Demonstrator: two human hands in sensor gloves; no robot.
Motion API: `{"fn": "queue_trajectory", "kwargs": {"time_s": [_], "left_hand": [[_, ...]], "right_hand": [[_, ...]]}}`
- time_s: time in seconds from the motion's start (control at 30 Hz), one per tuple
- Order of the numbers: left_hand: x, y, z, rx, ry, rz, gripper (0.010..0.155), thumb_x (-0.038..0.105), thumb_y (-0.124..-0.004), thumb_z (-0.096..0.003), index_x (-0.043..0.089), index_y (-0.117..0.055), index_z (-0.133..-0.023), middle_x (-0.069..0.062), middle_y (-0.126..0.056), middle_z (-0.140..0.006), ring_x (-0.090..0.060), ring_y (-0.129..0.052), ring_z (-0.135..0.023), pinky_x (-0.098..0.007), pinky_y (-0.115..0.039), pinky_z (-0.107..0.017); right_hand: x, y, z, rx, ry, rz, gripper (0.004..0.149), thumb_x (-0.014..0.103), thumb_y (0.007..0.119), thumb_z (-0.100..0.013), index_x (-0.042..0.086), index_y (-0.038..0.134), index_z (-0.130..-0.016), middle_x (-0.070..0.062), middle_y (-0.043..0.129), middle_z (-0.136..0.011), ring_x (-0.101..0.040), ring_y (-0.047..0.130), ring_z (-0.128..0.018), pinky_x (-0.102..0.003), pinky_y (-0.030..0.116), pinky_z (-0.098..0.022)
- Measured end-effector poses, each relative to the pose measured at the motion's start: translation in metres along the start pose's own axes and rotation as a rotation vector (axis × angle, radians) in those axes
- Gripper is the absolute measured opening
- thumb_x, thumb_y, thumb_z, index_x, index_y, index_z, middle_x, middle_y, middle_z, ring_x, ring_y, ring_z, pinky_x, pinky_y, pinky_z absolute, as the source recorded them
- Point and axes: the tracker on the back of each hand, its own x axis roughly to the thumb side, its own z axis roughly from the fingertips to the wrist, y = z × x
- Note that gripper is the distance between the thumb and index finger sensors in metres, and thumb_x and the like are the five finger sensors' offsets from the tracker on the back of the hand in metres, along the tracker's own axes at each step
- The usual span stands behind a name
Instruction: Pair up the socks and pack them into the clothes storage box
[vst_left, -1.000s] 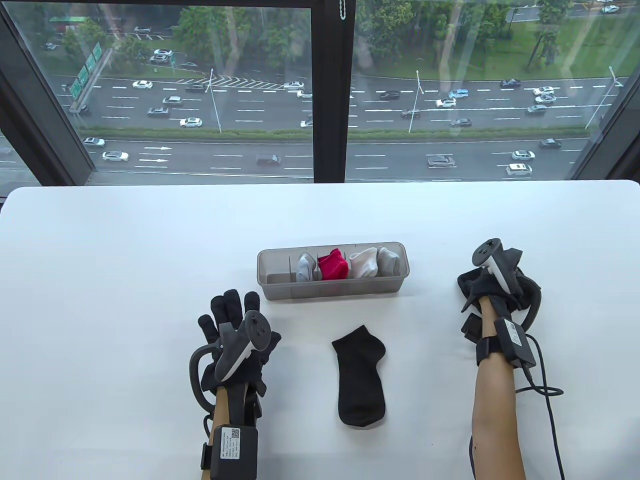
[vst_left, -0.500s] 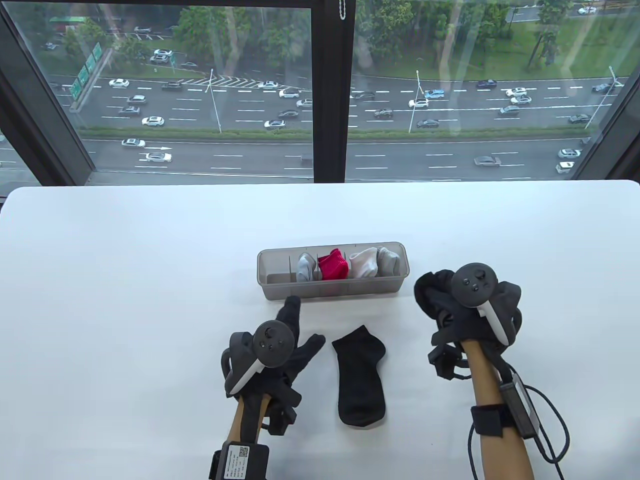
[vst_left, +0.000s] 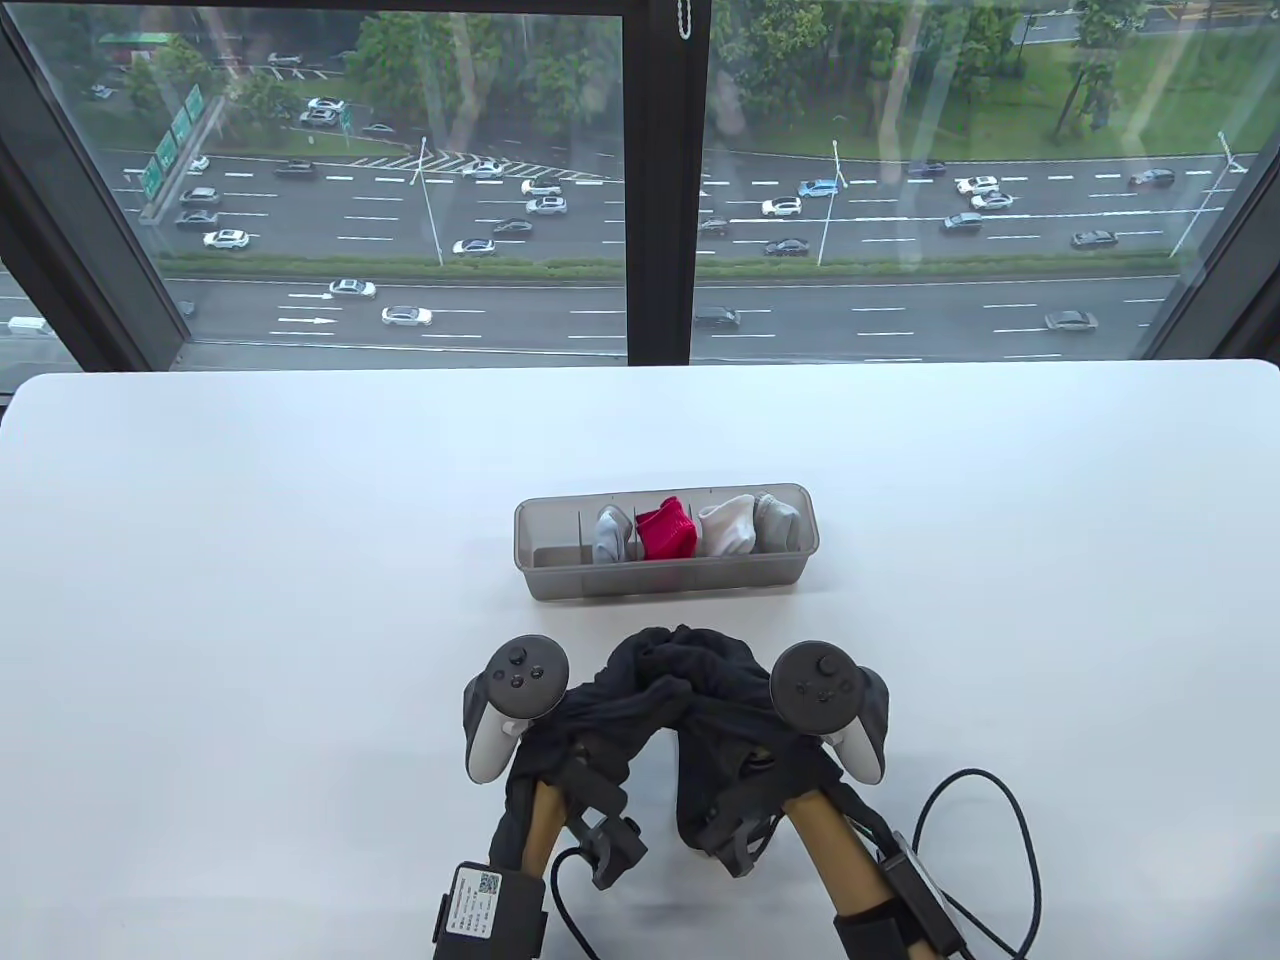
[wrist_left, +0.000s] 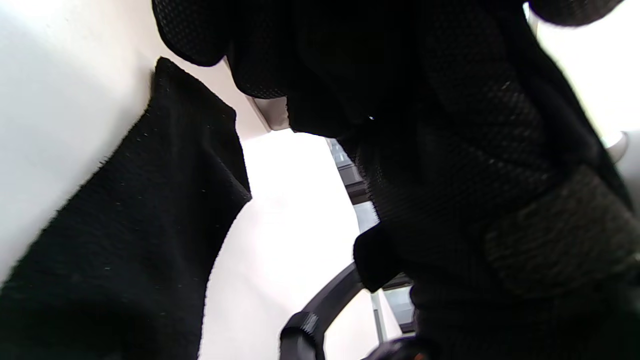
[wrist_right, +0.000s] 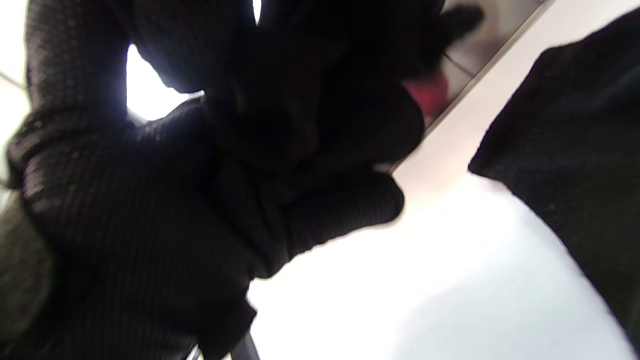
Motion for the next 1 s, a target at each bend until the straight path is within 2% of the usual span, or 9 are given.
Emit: {"fn": "queue_trajectory", "kwargs": {"time_s": [0.13,0.3,0.4,0.57,0.67,0.73,0.8,0.93,1.0], "left_hand": [[-0.002,0.003,0.005,0.121,0.040,0.045,0.077,0.059,-0.071,-0.0493,0.017,-0.050,-0.110,-0.011,-0.085,-0.094,-0.023,-0.097,-0.079,-0.047,-0.077,-0.069],[0.001,0.005,0.006,0.187,0.039,0.007,0.051,0.040,-0.072,-0.0550,0.022,-0.062,-0.102,-0.005,-0.094,-0.084,-0.018,-0.102,-0.069,-0.044,-0.080,-0.066],[0.005,0.010,0.009,0.186,-0.005,-0.014,0.043,0.038,-0.073,-0.0546,0.030,-0.068,-0.097,-0.001,-0.094,-0.085,-0.019,-0.101,-0.069,-0.047,-0.076,-0.070],[0.014,0.008,0.010,0.126,-0.101,0.033,0.040,0.038,-0.073,-0.0545,0.041,-0.069,-0.094,0.005,-0.091,-0.092,-0.019,-0.097,-0.078,-0.052,-0.069,-0.076],[0.022,0.007,0.012,0.105,-0.134,0.020,0.040,0.037,-0.074,-0.0546,0.044,-0.069,-0.093,0.008,-0.089,-0.097,-0.020,-0.093,-0.087,-0.054,-0.066,-0.077],[0.023,0.008,0.013,0.148,-0.134,0.002,0.040,0.036,-0.074,-0.0546,0.045,-0.069,-0.093,0.009,-0.088,-0.099,-0.021,-0.092,-0.088,-0.054,-0.065,-0.078],[0.022,0.010,0.014,0.170,-0.124,0.012,0.040,0.037,-0.074,-0.0547,0.044,-0.069,-0.094,0.005,-0.088,-0.099,-0.020,-0.095,-0.082,-0.053,-0.066,-0.077],[0.013,0.018,0.016,0.329,0.017,-0.174,0.042,0.037,-0.076,-0.0538,0.037,-0.071,-0.095,0.003,-0.092,-0.095,-0.024,-0.097,-0.079,-0.052,-0.070,-0.074],[0.009,0.020,0.015,0.307,0.078,-0.286,0.042,0.038,-0.077,-0.0534,0.035,-0.072,-0.095,0.002,-0.095,-0.089,-0.024,-0.098,-0.076,-0.051,-0.071,-0.073]], "right_hand": [[-0.003,0.002,0.002,0.148,0.011,0.000,0.055,0.031,0.077,-0.058,0.032,0.054,-0.107,-0.009,0.036,-0.115,-0.036,0.030,-0.107,-0.057,0.036,-0.083],[-0.008,-0.006,0.005,0.072,-0.039,-0.059,0.072,0.040,0.082,-0.053,0.026,0.042,-0.110,-0.011,0.044,-0.112,-0.036,0.048,-0.105,-0.054,0.048,-0.082],[-0.020,-0.023,0.006,-0.072,0.001,-0.115,0.084,0.042,0.082,-0.052,0.024,0.028,-0.113,-0.017,0.033,-0.117,-0.042,0.037,-0.108,-0.058,0.043,-0.082],[-0.042,-0.028,0.005,0.155,0.100,-0.179,0.102,0.053,0.080,-0.049,0.017,0.008,-0.113,-0.025,0.008,-0.119,-0.048,0.015,-0.109,-0.064,0.031,-0.082],[-0.047,-0.019,0.002,0.269,0.129,-0.339,0.097,0.054,0.080,-0.049,0.013,0.023,-0.116,-0.026,0.016,-0.121,-0.050,0.019,-0.109,-0.066,0.029,-0.081],[-0.044,-0.016,0.001,0.294,0.133,-0.374,0.068,0.045,0.081,-0.054,0.019,0.053,-0.110,-0.025,0.033,-0.121,-0.049,0.033,-0.109,-0.066,0.034,-0.081],[-0.041,-0.018,0.002,0.149,0.147,-0.286,0.042,0.038,0.077,-0.058,0.024,0.069,-0.097,-0.022,0.057,-0.116,-0.046,0.057,-0.104,-0.062,0.045,-0.081],[-0.037,-0.031,0.008,-0.127,0.107,-0.268,0.042,0.039,0.071,-0.060,0.023,0.061,-0.097,-0.014,0.080,-0.101,-0.037,0.080,-0.093,-0.055,0.057,-0.078],[-0.036,-0.038,0.011,-0.241,0.084,-0.298,0.043,0.038,0.074,-0.058,0.022,0.061,-0.096,-0.008,0.087,-0.090,-0.029,0.089,-0.083,-0.053,0.058,-0.078]]}}
